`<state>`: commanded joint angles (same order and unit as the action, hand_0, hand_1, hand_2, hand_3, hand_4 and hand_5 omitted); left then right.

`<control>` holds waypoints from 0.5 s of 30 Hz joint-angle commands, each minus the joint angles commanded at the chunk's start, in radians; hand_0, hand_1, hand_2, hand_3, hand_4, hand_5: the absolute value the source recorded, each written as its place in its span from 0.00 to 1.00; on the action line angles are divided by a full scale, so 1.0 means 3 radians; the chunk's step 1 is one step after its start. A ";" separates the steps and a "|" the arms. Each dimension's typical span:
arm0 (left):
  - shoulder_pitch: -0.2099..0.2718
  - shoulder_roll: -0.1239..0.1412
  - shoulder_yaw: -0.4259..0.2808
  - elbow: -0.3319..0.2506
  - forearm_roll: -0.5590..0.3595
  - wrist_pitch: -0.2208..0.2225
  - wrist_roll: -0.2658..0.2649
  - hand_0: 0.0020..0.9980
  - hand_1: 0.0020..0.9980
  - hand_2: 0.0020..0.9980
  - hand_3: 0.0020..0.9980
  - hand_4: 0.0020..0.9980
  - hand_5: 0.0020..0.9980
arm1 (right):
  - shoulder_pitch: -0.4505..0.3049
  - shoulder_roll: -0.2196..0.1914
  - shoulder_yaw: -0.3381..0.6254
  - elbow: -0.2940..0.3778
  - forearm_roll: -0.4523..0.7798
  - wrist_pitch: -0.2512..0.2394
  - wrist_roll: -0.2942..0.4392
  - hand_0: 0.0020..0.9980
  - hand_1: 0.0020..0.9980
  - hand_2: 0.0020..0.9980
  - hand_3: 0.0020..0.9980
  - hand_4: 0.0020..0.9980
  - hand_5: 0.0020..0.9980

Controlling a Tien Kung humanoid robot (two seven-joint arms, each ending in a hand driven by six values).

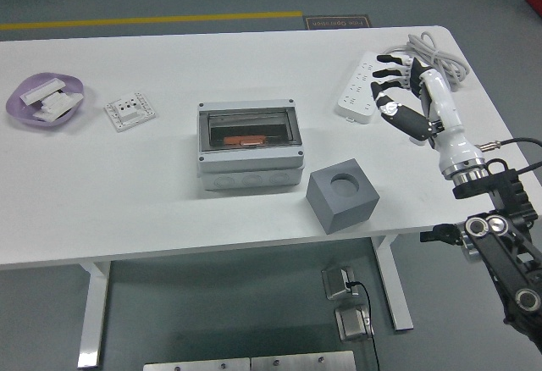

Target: Pick up the cylinder from the cube,place it in the box,flap close box

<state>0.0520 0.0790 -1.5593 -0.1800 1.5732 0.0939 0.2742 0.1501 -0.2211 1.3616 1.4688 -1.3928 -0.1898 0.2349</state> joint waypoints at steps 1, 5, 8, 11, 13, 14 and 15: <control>-0.0003 0.0001 0.0003 0.0000 -0.0006 0.0000 -0.0002 0.63 0.64 0.60 0.62 0.70 0.29 | -0.0035 0.0005 0.0047 0.0013 0.0077 -0.0006 0.0019 0.68 0.55 0.65 0.72 0.62 0.21; -0.0027 0.0001 0.0040 0.0000 -0.0058 0.0002 -0.0015 0.63 0.64 0.60 0.61 0.70 0.29 | -0.0177 0.0053 0.0183 0.0078 0.0379 -0.0010 0.0073 0.67 0.58 0.65 0.71 0.62 0.22; -0.0036 -0.0001 0.0046 0.0000 -0.0075 0.0003 -0.0017 0.63 0.64 0.60 0.61 0.70 0.29 | -0.0233 0.0093 0.0267 0.0128 0.0530 -0.0005 0.0094 0.67 0.58 0.65 0.71 0.62 0.22; -0.0036 -0.0001 0.0035 0.0000 -0.0068 0.0004 -0.0013 0.63 0.64 0.60 0.62 0.70 0.29 | -0.0235 0.0092 0.0319 0.0154 0.0585 0.0000 0.0098 0.67 0.63 0.68 0.70 0.64 0.22; -0.0036 0.0001 0.0024 0.0000 -0.0060 0.0005 -0.0009 0.63 0.64 0.60 0.62 0.70 0.29 | -0.0224 0.0077 0.0357 0.0165 0.0614 0.0004 0.0097 0.67 0.63 0.68 0.70 0.64 0.22; -0.0036 0.0003 0.0019 0.0000 -0.0057 0.0005 -0.0008 0.63 0.64 0.60 0.62 0.70 0.29 | -0.0217 0.0067 0.0377 0.0169 0.0625 0.0005 0.0095 0.67 0.63 0.68 0.70 0.64 0.22; -0.0036 0.0005 0.0019 0.0000 -0.0060 0.0006 -0.0008 0.63 0.64 0.60 0.62 0.70 0.29 | -0.0211 0.0056 0.0389 0.0168 0.0642 0.0005 0.0096 0.67 0.63 0.68 0.70 0.64 0.22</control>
<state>0.0411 0.0805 -1.5535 -0.1800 1.5551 0.0956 0.2717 0.0869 -0.2044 1.4784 1.5193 -1.2003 -0.1884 0.2636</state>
